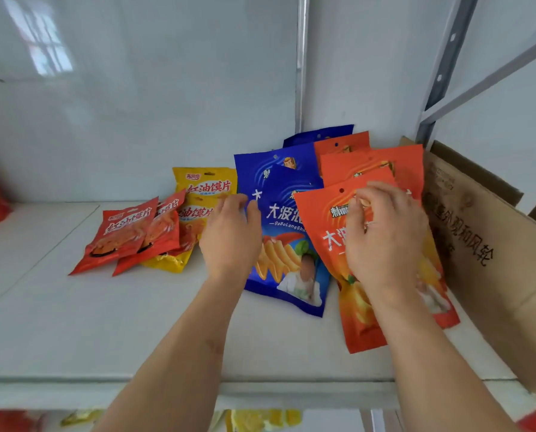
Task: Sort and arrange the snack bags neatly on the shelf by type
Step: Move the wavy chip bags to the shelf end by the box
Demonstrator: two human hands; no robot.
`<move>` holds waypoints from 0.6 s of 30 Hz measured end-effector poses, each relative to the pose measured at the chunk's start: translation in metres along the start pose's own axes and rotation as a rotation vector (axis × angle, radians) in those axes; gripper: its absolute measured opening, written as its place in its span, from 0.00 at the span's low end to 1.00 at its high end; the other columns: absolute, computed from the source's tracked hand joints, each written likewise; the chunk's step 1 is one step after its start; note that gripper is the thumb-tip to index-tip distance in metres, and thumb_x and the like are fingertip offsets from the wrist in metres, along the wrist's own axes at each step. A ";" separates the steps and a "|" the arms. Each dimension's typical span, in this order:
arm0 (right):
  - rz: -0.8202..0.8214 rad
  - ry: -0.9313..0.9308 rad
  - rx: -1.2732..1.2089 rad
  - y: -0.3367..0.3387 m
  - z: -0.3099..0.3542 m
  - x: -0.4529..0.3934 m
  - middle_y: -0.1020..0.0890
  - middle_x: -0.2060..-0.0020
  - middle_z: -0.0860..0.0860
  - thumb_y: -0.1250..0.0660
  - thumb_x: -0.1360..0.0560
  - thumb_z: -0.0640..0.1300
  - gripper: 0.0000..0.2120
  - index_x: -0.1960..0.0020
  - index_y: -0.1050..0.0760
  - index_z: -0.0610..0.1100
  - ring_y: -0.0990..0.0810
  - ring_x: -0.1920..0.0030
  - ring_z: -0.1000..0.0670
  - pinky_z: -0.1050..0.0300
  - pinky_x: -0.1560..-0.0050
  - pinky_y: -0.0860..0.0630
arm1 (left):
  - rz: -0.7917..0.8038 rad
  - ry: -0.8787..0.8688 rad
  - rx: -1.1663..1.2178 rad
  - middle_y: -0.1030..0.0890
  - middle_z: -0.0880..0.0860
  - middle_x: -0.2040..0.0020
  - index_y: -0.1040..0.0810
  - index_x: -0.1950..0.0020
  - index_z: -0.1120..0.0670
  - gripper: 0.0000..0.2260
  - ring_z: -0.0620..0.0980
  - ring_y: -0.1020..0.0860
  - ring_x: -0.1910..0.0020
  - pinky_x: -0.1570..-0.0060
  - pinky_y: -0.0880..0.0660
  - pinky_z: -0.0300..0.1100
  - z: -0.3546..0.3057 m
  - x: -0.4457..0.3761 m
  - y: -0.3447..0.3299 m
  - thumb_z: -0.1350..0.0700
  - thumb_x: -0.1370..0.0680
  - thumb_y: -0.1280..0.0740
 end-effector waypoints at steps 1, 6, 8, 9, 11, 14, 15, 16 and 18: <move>0.052 0.083 -0.016 -0.006 0.015 0.005 0.18 0.44 0.48 0.36 0.21 0.46 0.10 0.46 0.19 0.43 0.22 0.43 0.44 0.46 0.41 0.29 | -0.032 -0.103 -0.077 0.18 0.48 0.47 0.20 0.42 0.52 0.12 0.50 0.20 0.51 0.63 0.31 0.40 0.000 0.005 0.009 0.49 0.17 0.40; 0.230 0.364 -0.014 -0.035 0.081 0.036 0.18 0.55 0.51 0.36 0.24 0.46 0.07 0.54 0.21 0.46 0.21 0.55 0.45 0.50 0.51 0.29 | -0.181 -0.551 -0.332 0.19 0.52 0.64 0.18 0.60 0.55 0.10 0.53 0.23 0.67 0.68 0.36 0.39 0.021 0.021 0.047 0.54 0.22 0.35; 0.298 0.429 -0.003 -0.047 0.104 0.046 0.19 0.60 0.51 0.38 0.23 0.47 0.08 0.57 0.22 0.47 0.22 0.58 0.45 0.51 0.56 0.30 | -0.181 -0.579 -0.398 0.19 0.52 0.64 0.18 0.60 0.55 0.09 0.54 0.22 0.66 0.70 0.32 0.41 0.040 0.023 0.066 0.55 0.22 0.34; 0.322 0.452 -0.003 -0.053 0.116 0.051 0.20 0.61 0.50 0.37 0.23 0.47 0.08 0.58 0.23 0.46 0.22 0.59 0.45 0.51 0.58 0.30 | -0.181 -0.577 -0.423 0.19 0.52 0.64 0.18 0.60 0.55 0.09 0.55 0.22 0.66 0.70 0.30 0.43 0.052 0.023 0.076 0.54 0.22 0.33; 0.352 0.482 -0.006 -0.065 0.141 0.062 0.20 0.63 0.50 0.34 0.24 0.46 0.06 0.59 0.23 0.46 0.22 0.61 0.44 0.52 0.60 0.31 | -0.172 -0.565 -0.456 0.19 0.52 0.63 0.18 0.59 0.55 0.09 0.56 0.22 0.66 0.69 0.28 0.45 0.078 0.023 0.100 0.54 0.22 0.33; 0.414 0.513 -0.029 -0.083 0.186 0.083 0.20 0.63 0.50 0.31 0.25 0.45 0.04 0.58 0.22 0.46 0.22 0.61 0.44 0.52 0.60 0.30 | -0.163 -0.562 -0.508 0.19 0.51 0.63 0.19 0.60 0.54 0.09 0.56 0.21 0.64 0.66 0.27 0.46 0.120 0.023 0.139 0.54 0.22 0.34; 0.433 0.522 -0.038 -0.088 0.203 0.091 0.20 0.63 0.49 0.32 0.25 0.44 0.04 0.58 0.22 0.45 0.22 0.60 0.43 0.51 0.59 0.30 | -0.159 -0.556 -0.521 0.19 0.51 0.63 0.18 0.60 0.54 0.10 0.56 0.20 0.63 0.65 0.27 0.46 0.134 0.022 0.153 0.54 0.22 0.35; 0.443 0.529 -0.049 -0.092 0.221 0.098 0.20 0.63 0.49 0.31 0.25 0.44 0.04 0.59 0.22 0.45 0.22 0.60 0.43 0.51 0.59 0.29 | -0.154 -0.549 -0.530 0.18 0.51 0.62 0.18 0.59 0.54 0.10 0.56 0.20 0.63 0.64 0.26 0.46 0.148 0.021 0.168 0.54 0.22 0.35; 0.457 0.540 -0.065 -0.099 0.258 0.114 0.19 0.62 0.49 0.32 0.25 0.44 0.05 0.59 0.21 0.45 0.22 0.60 0.43 0.50 0.57 0.28 | -0.149 -0.547 -0.545 0.18 0.51 0.62 0.17 0.58 0.54 0.09 0.56 0.19 0.63 0.64 0.25 0.47 0.176 0.019 0.197 0.54 0.22 0.35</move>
Point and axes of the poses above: each hand's wrist, its own x-axis away from the middle knuckle, its own y-axis out of the back of the hand, z = x × y, the point moved 4 cm from there along -x, towards the middle knuckle
